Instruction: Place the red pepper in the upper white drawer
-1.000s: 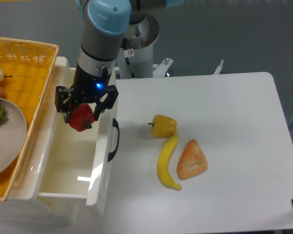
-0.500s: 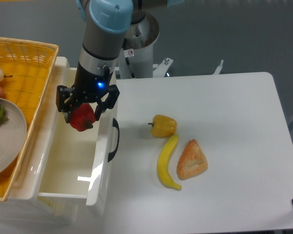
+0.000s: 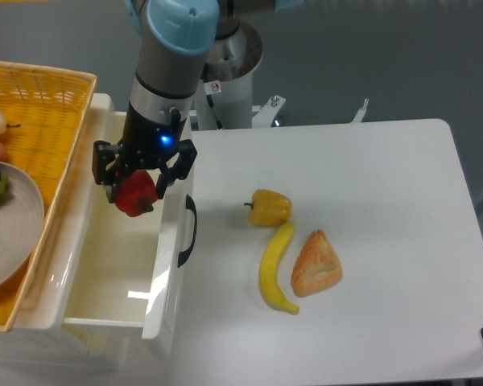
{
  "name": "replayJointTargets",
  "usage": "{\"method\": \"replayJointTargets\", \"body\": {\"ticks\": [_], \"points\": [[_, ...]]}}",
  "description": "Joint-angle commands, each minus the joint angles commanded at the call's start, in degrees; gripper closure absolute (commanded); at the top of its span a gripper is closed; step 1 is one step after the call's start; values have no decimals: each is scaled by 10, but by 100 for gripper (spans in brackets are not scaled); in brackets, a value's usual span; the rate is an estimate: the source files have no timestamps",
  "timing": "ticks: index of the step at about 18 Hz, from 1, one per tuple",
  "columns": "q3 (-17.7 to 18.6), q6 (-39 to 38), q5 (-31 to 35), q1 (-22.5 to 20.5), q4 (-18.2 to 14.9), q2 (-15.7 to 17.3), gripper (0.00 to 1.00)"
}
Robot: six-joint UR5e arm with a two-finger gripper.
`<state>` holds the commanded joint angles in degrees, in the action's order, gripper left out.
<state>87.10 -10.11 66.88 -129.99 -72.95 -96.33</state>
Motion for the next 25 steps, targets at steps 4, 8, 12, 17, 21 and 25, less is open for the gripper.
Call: {"method": "replayJointTargets", "body": {"ticks": [4, 8, 12, 17, 21, 25], "points": [[0, 1, -2, -4, 12, 1, 35], [-1, -1, -4, -4, 25, 0, 34], [2, -2, 0, -3, 24, 2, 34], [4, 0, 4, -4, 25, 4, 37], [3, 1, 4, -5, 25, 4, 43], [3, 0, 4, -5, 25, 4, 52]]}}
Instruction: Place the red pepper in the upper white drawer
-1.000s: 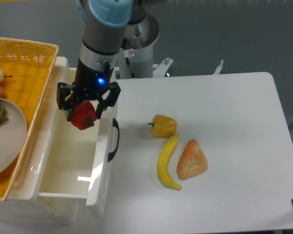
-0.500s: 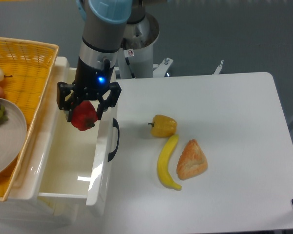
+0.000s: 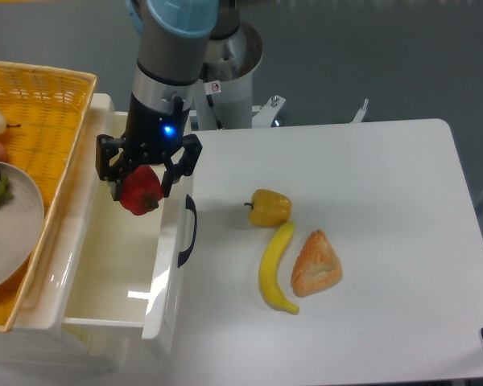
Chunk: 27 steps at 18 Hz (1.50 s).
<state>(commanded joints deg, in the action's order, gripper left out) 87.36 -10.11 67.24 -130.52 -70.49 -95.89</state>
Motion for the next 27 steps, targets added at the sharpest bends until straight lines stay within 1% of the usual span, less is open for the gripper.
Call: {"method": "replayJointTargets", "body": {"ticks": [1, 2, 3, 4, 11, 12, 13, 15, 17, 27], "points": [[0, 1, 0, 0, 0, 0, 58], [-1, 1, -1, 0, 1, 0, 58], [-1, 1, -1, -1, 1, 0, 51], [-1, 0, -1, -1, 1, 0, 47], [3, -1, -3, -5, 0, 0, 45], [3, -1, -6, -5, -1, 1, 44], [3, -3, -10, -4, -2, 1, 39], [4, -4, -10, -3, -4, 1, 35], [4, -5, -13, -2, -5, 0, 33], [4, -1, -18, -8, -1, -1, 34]]}}
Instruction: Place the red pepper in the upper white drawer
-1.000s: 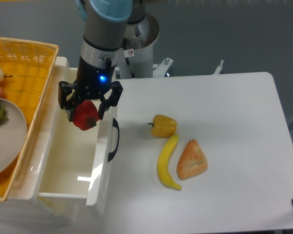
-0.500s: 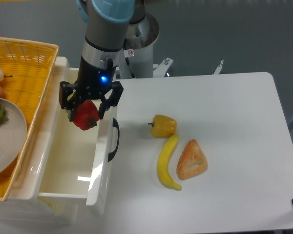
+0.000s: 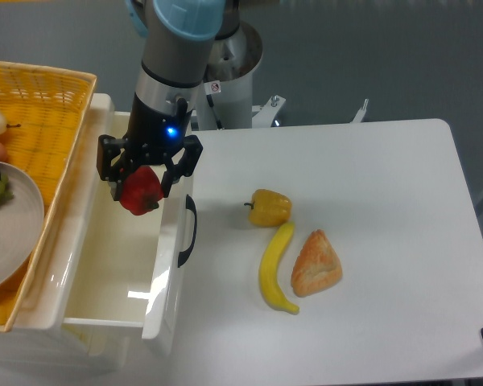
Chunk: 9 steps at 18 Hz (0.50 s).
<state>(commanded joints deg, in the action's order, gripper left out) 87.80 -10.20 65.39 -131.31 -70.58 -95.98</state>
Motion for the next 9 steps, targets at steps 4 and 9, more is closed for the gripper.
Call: {"method": "replayJointTargets", "body": {"ticks": [4, 9], "points": [[4, 9, 0, -7, 18, 6, 34], [14, 4, 1, -8, 18, 18, 34]]}}
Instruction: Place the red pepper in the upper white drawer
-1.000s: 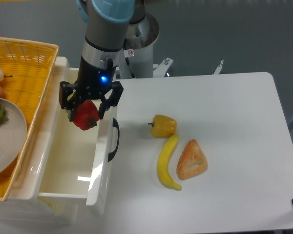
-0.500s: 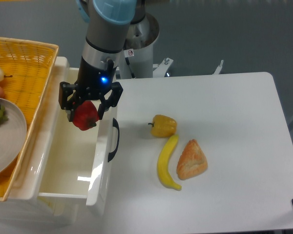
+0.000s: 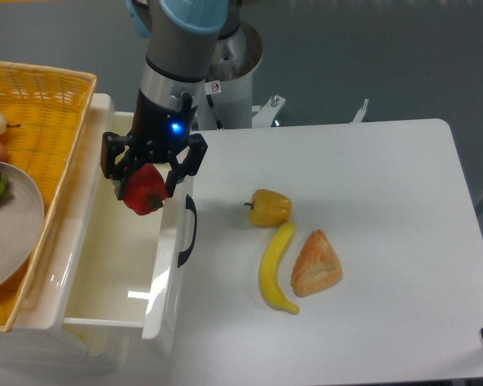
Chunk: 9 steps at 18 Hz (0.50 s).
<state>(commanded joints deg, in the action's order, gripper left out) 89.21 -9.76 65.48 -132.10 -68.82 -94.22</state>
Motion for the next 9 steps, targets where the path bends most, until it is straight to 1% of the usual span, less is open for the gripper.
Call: {"method": "replayJointTargets", "body": {"ticks": [6, 9], "points": [[7, 4, 3, 3, 1, -1, 34], [7, 6, 4, 1, 16, -1, 35]]}}
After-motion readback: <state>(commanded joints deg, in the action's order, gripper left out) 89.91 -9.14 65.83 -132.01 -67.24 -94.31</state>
